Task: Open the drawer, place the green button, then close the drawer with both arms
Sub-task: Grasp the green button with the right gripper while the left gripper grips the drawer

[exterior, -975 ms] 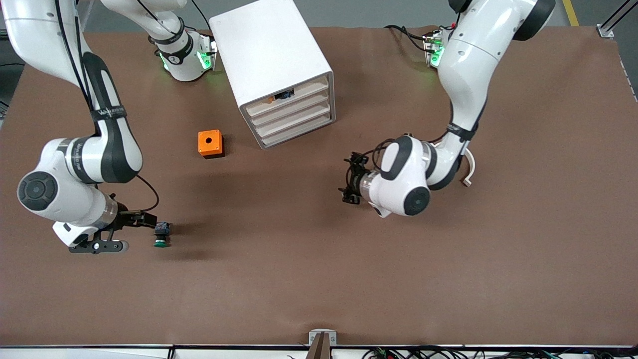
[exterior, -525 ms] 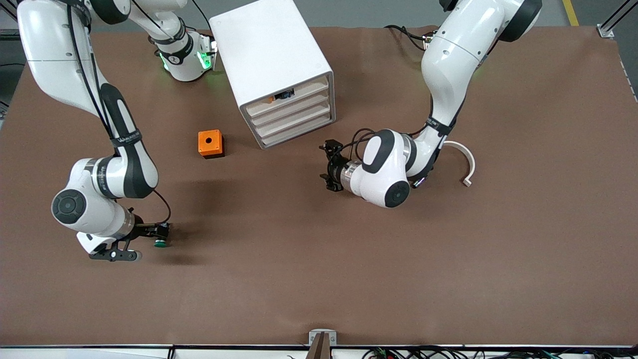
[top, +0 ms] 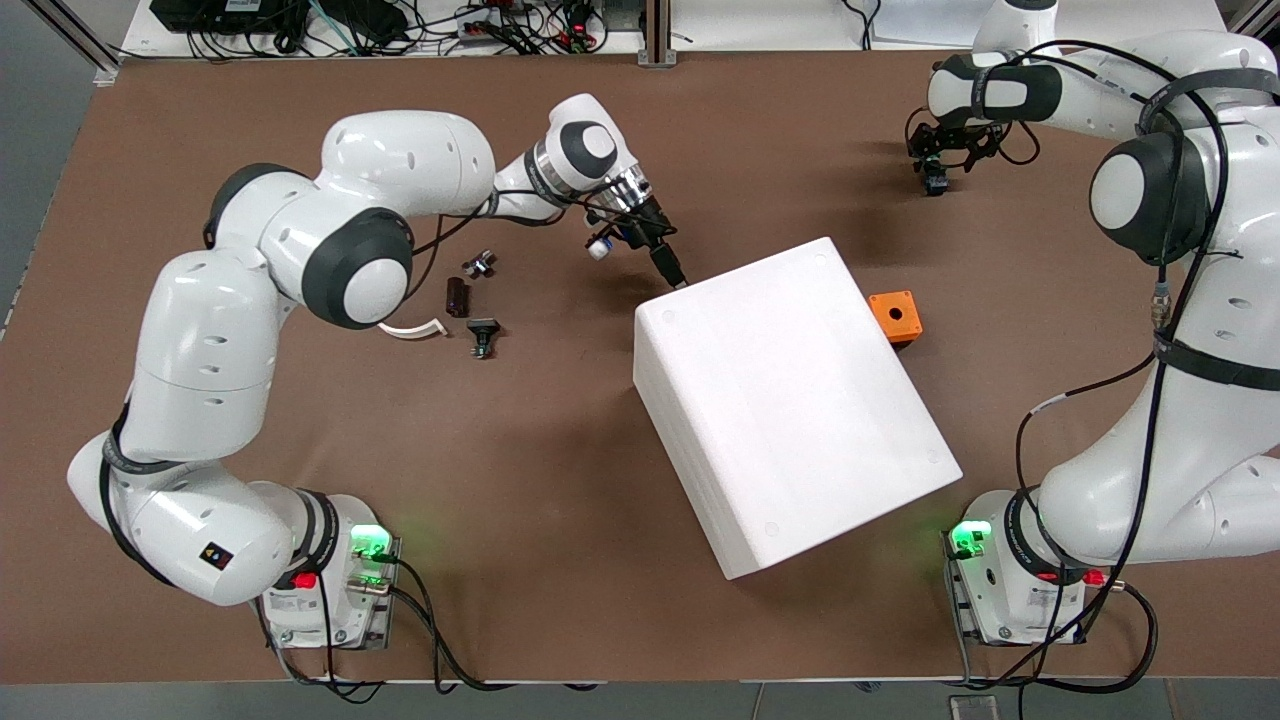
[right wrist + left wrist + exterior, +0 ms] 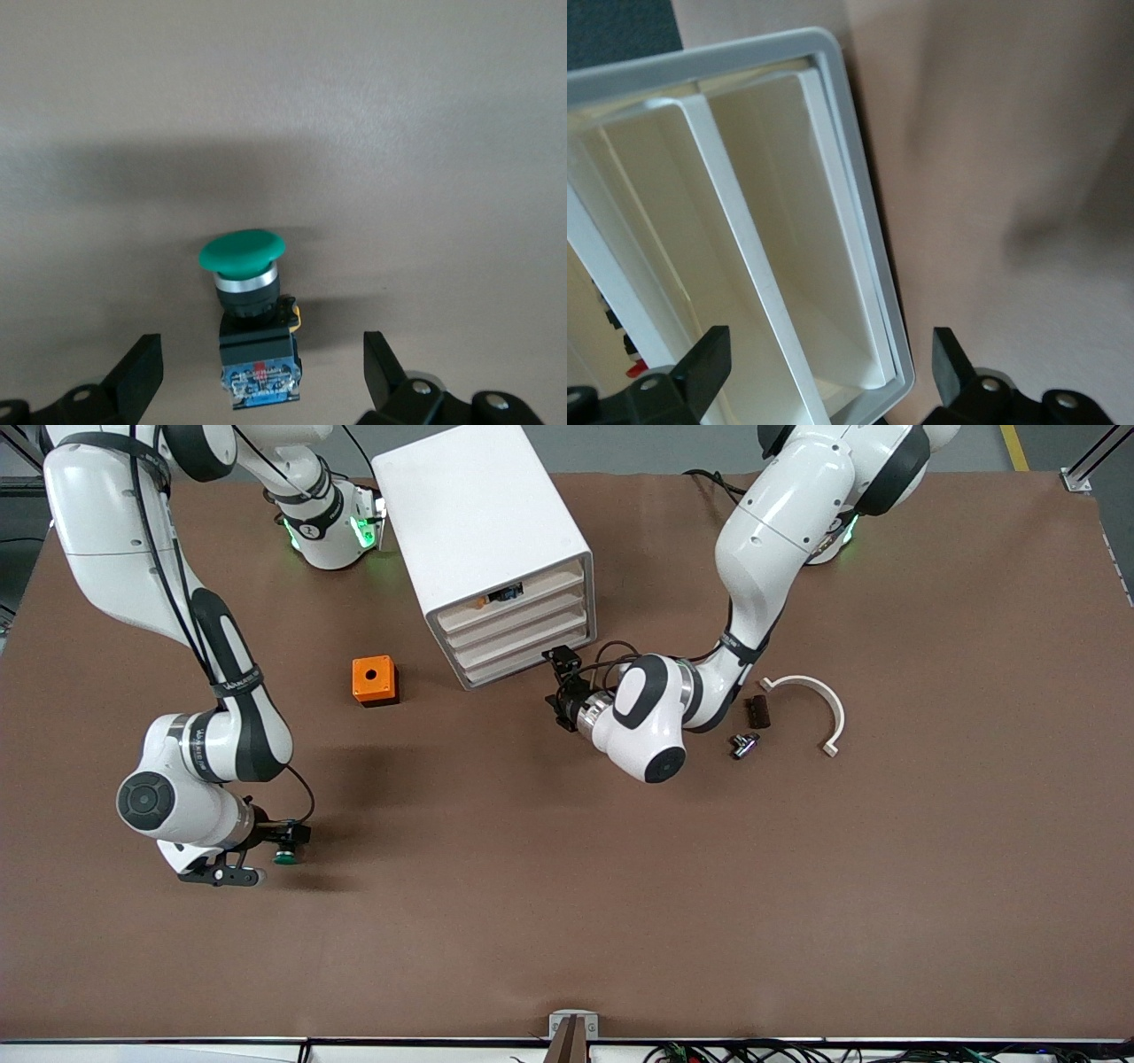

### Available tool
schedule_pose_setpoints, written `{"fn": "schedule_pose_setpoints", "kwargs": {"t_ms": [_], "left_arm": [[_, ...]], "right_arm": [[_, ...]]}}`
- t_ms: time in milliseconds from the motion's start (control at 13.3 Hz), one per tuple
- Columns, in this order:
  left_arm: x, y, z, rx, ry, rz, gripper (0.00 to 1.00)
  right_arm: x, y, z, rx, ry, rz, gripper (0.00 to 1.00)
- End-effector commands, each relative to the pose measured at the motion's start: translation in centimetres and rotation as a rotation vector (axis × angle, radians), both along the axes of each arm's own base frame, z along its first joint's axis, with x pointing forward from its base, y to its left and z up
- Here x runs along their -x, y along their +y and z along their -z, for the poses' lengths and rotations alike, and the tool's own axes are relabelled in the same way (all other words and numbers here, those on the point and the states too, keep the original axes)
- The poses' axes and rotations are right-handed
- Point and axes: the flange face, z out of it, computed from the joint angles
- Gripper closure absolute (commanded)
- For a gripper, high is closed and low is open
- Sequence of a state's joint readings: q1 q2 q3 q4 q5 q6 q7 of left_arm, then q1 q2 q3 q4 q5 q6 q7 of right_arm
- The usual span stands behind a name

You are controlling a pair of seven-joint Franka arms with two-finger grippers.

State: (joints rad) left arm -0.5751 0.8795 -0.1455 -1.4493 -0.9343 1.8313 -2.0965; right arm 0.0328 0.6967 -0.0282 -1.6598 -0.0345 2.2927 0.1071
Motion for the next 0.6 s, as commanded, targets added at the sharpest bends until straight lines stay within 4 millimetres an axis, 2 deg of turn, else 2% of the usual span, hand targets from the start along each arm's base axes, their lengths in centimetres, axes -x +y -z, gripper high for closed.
{"fn": "schedule_pose_setpoints", "kwargs": {"t_ms": [0, 75, 150, 225, 300, 450, 525], "left_arm": [[0.6, -0.7, 0.5, -0.02, 0.073, -0.049, 0.05], [1.7, -1.6, 1.2, -0.036, 0.091, -0.036, 0.17], [2.9, -2.3, 2.2, -0.056, 0.108, -0.026, 0.21], [3.8, -2.6, 3.4, -0.071, 0.125, -0.016, 0.3], [3.9, -2.2, 4.4, -0.081, 0.14, -0.019, 0.37], [3.8, -1.9, 3.8, -0.098, 0.199, -0.018, 0.38], [3.5, -1.7, 3.1, -0.103, 0.21, -0.02, 0.38]], "right_arm": [[0.2, 0.0, 0.6, -0.01, 0.011, 0.021, 0.0], [0.3, -0.1, 0.8, -0.009, 0.014, 0.016, 0.0], [0.3, -0.1, 0.8, -0.01, 0.014, 0.01, 0.0], [0.3, 0.2, 0.9, -0.011, 0.016, 0.008, 0.21], [0.3, 0.3, 0.8, -0.011, 0.014, 0.007, 0.41], [0.3, 0.2, 0.9, -0.011, 0.016, 0.008, 0.62], [0.3, 0.2, 0.9, -0.01, 0.016, 0.01, 0.65]]}}
